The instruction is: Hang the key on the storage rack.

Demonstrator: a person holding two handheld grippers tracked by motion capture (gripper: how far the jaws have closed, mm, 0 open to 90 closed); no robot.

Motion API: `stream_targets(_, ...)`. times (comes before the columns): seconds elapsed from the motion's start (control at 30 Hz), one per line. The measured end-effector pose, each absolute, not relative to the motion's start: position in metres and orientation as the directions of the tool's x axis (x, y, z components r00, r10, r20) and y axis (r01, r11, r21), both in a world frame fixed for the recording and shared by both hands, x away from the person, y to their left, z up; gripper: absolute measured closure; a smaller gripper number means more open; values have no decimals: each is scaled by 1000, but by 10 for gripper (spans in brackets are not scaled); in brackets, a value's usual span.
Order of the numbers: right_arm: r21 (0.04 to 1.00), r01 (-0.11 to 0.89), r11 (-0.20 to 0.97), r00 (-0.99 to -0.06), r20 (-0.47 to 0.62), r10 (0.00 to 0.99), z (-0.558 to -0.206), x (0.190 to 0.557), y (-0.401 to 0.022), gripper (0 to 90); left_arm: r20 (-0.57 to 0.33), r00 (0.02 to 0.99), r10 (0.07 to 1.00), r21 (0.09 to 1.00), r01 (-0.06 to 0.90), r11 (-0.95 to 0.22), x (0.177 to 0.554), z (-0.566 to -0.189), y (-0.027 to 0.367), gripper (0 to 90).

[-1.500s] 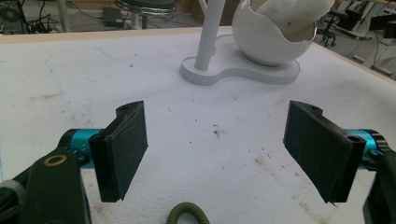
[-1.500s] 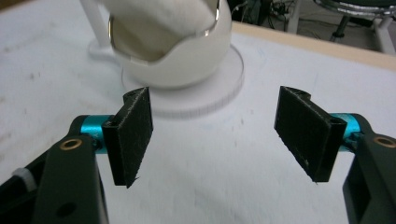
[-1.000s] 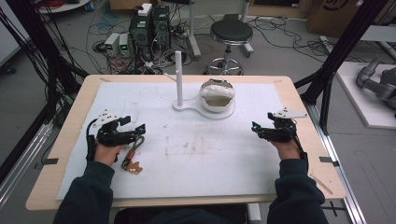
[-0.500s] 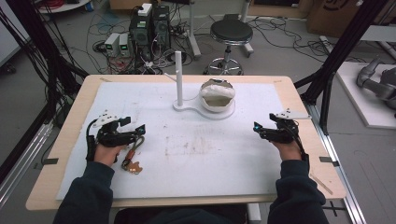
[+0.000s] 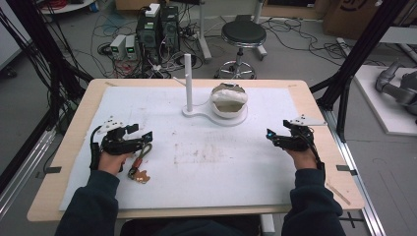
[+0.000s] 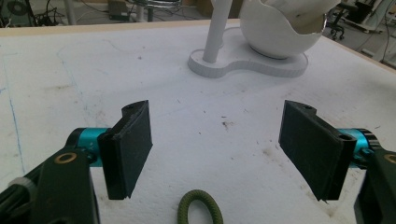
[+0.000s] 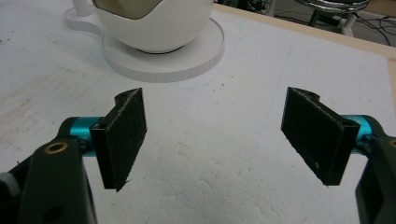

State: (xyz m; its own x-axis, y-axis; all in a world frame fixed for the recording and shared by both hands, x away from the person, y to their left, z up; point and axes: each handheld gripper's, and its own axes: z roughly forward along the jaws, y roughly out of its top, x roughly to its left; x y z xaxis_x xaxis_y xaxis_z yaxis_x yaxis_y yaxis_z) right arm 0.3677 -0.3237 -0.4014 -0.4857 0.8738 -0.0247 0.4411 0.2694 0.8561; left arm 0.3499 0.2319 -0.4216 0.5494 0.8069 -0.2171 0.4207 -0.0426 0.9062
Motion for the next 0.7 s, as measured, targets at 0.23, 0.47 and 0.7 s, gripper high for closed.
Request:
stream_targets(0.23, 856, 433, 283, -496, -35, 867, -402, 365, -324, 234, -216, 550, 807, 891, 448, -67, 348, -420, 232, 257)
stream_targets(0.47, 859, 431, 278, -503, -27, 864, -402, 363, -326, 238, -204, 554, 807, 857, 500, -127, 344, -419, 232, 311)
stream_targets(0.7, 853, 440, 282, -503, -26, 864, -404, 365, -324, 242, -141, 527, 838, 762, 598, -248, 347, -431, 231, 431)
